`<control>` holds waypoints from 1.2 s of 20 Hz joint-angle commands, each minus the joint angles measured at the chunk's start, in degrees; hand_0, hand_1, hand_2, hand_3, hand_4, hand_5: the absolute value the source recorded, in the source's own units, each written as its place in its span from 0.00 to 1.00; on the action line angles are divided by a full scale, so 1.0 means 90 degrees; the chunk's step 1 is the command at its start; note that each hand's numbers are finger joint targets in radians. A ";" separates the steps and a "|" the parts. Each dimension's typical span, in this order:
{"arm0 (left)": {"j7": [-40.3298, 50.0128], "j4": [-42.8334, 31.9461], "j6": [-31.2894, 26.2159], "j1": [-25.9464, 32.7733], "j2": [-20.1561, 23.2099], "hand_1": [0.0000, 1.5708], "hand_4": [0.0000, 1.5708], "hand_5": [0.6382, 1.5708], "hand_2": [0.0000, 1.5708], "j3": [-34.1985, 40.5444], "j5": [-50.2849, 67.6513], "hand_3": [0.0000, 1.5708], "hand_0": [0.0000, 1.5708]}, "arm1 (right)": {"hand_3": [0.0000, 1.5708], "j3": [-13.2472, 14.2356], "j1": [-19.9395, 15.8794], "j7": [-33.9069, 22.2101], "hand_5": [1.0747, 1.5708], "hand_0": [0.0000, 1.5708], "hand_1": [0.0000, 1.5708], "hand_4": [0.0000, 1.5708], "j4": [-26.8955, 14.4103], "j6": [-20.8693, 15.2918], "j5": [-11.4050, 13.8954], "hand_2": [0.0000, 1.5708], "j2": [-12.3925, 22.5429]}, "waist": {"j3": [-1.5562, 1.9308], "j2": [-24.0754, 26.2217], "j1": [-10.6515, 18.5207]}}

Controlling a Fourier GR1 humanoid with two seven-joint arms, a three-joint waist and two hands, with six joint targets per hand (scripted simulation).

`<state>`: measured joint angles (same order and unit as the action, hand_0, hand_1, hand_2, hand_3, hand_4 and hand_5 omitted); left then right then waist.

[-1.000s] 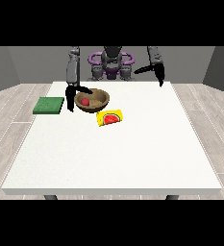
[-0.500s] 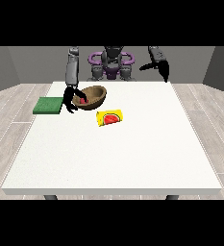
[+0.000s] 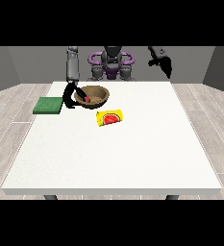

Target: Pick the cup and pour the ball into the bowl, then pick the bowl and place it on the pad

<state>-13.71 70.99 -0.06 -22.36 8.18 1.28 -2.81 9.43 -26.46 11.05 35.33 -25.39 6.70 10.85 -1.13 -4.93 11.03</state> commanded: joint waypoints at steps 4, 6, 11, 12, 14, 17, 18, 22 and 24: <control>-0.0247 -0.1048 0.0137 0.0742 0.0162 0.00 0.64 0.83 0.00 0.0560 0.0140 0.00 0.00 | 0.57 -0.0790 -0.0628 -0.2699 0.99 1.00 1.00 0.51 0.0433 0.0273 0.0536 1.00 0.0008 | 0.0109 0.1385 -0.1136; -0.0216 -0.1085 0.0256 0.0461 0.0173 0.00 0.64 0.82 0.00 0.0649 0.0131 0.00 0.00 | 0.57 -0.0708 -0.1079 -0.2968 0.99 1.00 1.00 0.51 0.0618 0.0780 0.0442 1.00 0.0405 | 0.0118 0.1030 -0.1252; -0.0221 -0.0767 0.0014 0.0672 0.0407 0.00 0.63 0.83 0.00 0.0709 0.0205 0.00 0.00 | 0.48 -0.0312 -0.0567 -0.2977 1.00 1.00 1.00 0.50 0.0940 0.1238 0.0109 1.00 0.0889 | 0.0125 0.0973 -0.1211; -0.0167 -0.0679 0.0041 0.0598 0.0338 0.00 0.64 0.84 0.00 0.0714 0.0262 0.00 0.00 | 0.46 -0.0092 -0.0324 -0.2391 1.00 1.00 1.00 0.49 0.0872 0.1330 -0.0063 1.00 0.1039 | 0.0126 0.0753 -0.1177; -0.0399 -0.0819 0.0292 0.0698 0.0159 0.00 0.65 0.85 0.00 0.0708 0.0147 0.00 0.00 | 0.30 -0.0320 -0.0357 -0.2957 1.00 1.00 1.00 0.53 0.1330 0.1447 0.0126 1.00 0.0985 | 0.0124 0.0828 -0.1282; -0.0557 -0.0698 0.0050 0.0637 0.0252 0.00 0.70 0.87 0.00 0.0709 0.0220 0.00 0.00 | 0.30 0.0179 -0.0487 -0.2581 1.00 1.00 1.00 0.53 0.1123 0.1643 -0.0139 1.00 0.1492 | 0.0125 0.0427 -0.1058; -0.0864 -0.0937 -0.0326 0.0450 0.0682 0.00 0.74 0.88 0.00 0.1088 0.0499 0.00 0.00 | 0.30 0.0234 -0.0618 -0.2449 1.00 1.00 1.00 0.53 0.1143 0.1659 -0.0206 1.00 0.1532 | 0.0124 0.0157 -0.1112; -0.0599 -0.0378 -0.0830 0.0281 0.1271 0.00 0.83 0.95 0.00 0.1575 0.1073 0.00 0.00 | 0.00 0.0726 -0.0299 -0.1640 1.00 1.00 1.00 0.58 0.0671 0.2143 -0.0391 1.00 0.2448 | 0.0130 -0.0146 -0.0658; -0.0736 -0.0892 -0.1314 0.0187 0.1996 0.00 0.84 0.99 0.00 0.2243 0.1507 0.00 0.00 | 0.00 0.0838 -0.0319 -0.1574 1.00 1.00 1.00 0.56 0.0878 0.2129 -0.0580 1.00 0.2302 | 0.0124 -0.0292 -0.0908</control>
<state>-18.48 65.54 -6.46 -18.96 18.57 14.57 5.68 14.44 -29.80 -6.76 42.67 -7.69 3.56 29.74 0.00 -4.19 3.36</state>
